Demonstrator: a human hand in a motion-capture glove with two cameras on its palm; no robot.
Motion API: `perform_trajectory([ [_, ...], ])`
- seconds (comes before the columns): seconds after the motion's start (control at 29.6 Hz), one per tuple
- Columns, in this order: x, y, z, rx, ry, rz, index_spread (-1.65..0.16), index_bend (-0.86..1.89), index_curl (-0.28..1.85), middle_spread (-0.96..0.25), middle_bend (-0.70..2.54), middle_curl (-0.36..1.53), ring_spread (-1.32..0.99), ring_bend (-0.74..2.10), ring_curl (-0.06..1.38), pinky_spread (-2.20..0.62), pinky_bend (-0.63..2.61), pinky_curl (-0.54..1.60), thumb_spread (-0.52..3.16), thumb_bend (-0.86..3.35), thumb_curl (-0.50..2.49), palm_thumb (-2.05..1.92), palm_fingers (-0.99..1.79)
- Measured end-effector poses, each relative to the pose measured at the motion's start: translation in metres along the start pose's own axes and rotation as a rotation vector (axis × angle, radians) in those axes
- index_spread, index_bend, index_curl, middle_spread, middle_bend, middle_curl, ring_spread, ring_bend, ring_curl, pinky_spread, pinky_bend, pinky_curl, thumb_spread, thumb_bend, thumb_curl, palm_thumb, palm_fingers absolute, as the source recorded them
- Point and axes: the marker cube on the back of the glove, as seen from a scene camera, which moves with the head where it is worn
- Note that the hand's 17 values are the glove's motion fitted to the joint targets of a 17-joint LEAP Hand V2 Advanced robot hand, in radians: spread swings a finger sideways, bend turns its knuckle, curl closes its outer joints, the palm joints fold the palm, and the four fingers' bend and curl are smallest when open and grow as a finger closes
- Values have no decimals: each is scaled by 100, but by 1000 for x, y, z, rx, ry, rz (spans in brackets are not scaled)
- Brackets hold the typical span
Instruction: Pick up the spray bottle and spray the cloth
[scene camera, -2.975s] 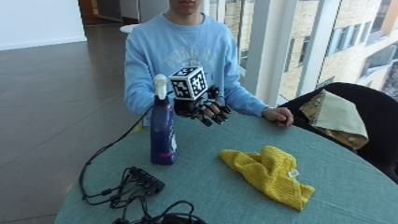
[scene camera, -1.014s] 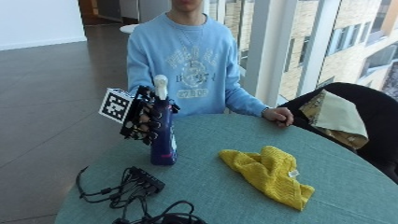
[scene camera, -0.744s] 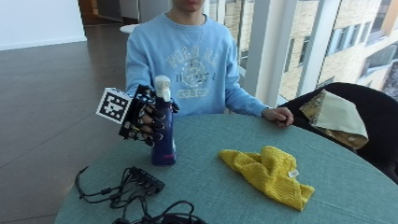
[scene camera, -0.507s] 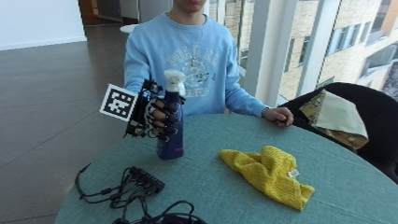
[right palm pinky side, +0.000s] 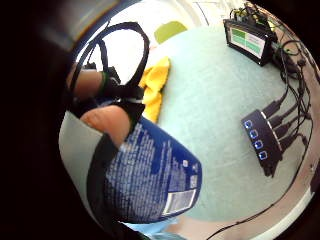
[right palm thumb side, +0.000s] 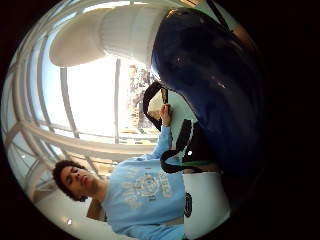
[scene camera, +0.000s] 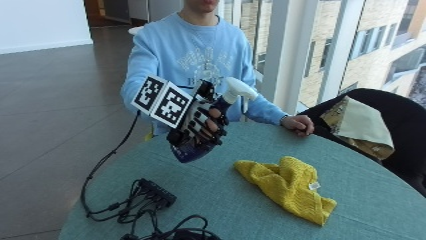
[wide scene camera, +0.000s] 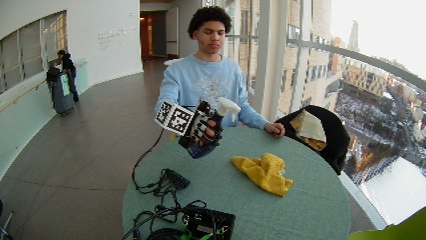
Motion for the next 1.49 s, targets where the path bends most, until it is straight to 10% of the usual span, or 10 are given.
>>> perform_trajectory([
  [0.51, 9, -33, 21, -292, 51, 151, -21, 9, 27, -8, 25, 44, 2, 50, 38, 26, 23, 35, 89, -2, 56, 84, 104],
  [1.49, 4, -32, 38, -352, 66, 265, -18, 10, 26, -6, 25, 46, 4, 51, 38, 25, 24, 37, 90, -3, 59, 82, 107],
])
